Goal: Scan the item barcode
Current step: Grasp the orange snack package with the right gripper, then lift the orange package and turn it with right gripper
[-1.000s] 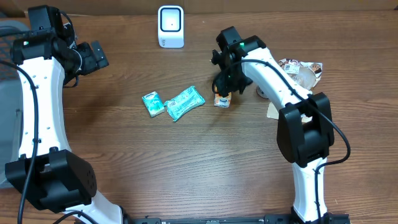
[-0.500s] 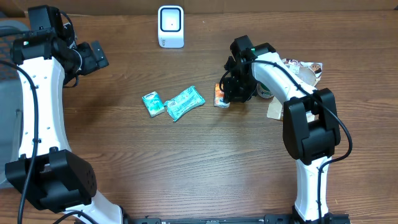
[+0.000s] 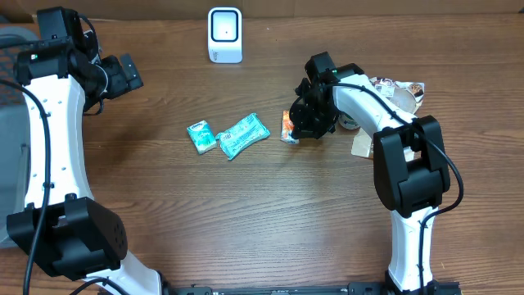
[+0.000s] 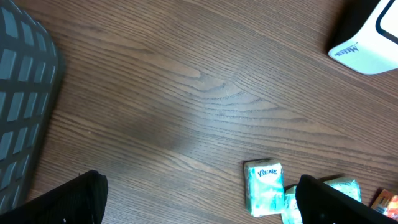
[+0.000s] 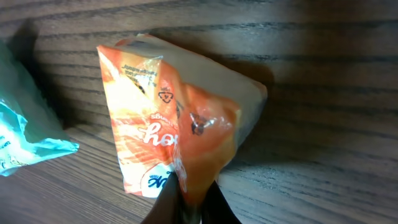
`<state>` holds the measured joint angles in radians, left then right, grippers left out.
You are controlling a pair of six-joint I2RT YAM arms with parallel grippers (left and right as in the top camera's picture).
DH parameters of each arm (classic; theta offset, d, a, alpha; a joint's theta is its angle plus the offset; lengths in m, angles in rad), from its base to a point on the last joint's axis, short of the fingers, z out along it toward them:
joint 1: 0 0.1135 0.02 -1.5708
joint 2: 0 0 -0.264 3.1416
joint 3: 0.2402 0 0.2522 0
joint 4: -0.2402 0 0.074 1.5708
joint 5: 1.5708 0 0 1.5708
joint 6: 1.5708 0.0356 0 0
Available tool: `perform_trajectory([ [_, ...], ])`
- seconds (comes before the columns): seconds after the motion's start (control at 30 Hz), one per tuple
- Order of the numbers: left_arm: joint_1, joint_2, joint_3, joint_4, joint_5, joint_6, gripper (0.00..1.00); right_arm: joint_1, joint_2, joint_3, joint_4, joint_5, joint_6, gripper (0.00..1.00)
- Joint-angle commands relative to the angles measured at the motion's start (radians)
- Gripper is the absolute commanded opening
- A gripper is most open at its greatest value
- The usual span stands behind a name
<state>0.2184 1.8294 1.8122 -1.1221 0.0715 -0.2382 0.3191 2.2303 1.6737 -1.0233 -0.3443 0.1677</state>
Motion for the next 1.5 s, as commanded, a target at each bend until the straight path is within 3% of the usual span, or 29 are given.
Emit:
perform_trajectory([
  [0.0, 0.004, -0.008, -0.003, 0.001, 0.004, -0.021, 1.00, -0.005, -0.008, -0.008, -0.020, -0.037, -0.026, 0.04],
  [0.3, 0.004, -0.008, -0.003, 0.001, 0.004, -0.021, 0.99, -0.082, -0.139, 0.042, -0.030, -0.747, -0.376, 0.04],
  [0.47, 0.004, -0.008, -0.003, 0.001, 0.003, -0.021, 1.00, -0.123, -0.148, 0.042, -0.115, -1.021, -0.570, 0.04],
  [0.7, 0.004, -0.008, -0.003, 0.001, 0.003, -0.021, 1.00, -0.132, -0.148, 0.042, -0.266, -1.117, -0.789, 0.04],
  [1.07, 0.004, -0.008, -0.003, 0.001, 0.003, -0.021, 1.00, -0.132, -0.148, 0.042, -0.589, -1.135, -1.245, 0.04],
  [1.37, 0.004, -0.008, -0.003, 0.001, 0.003, -0.021, 1.00, -0.132, -0.148, 0.042, -0.603, -1.135, -1.257, 0.04],
  [1.47, 0.004, -0.008, -0.003, 0.001, 0.003, -0.021, 1.00, -0.132, -0.148, 0.042, -0.578, -1.121, -1.199, 0.04],
])
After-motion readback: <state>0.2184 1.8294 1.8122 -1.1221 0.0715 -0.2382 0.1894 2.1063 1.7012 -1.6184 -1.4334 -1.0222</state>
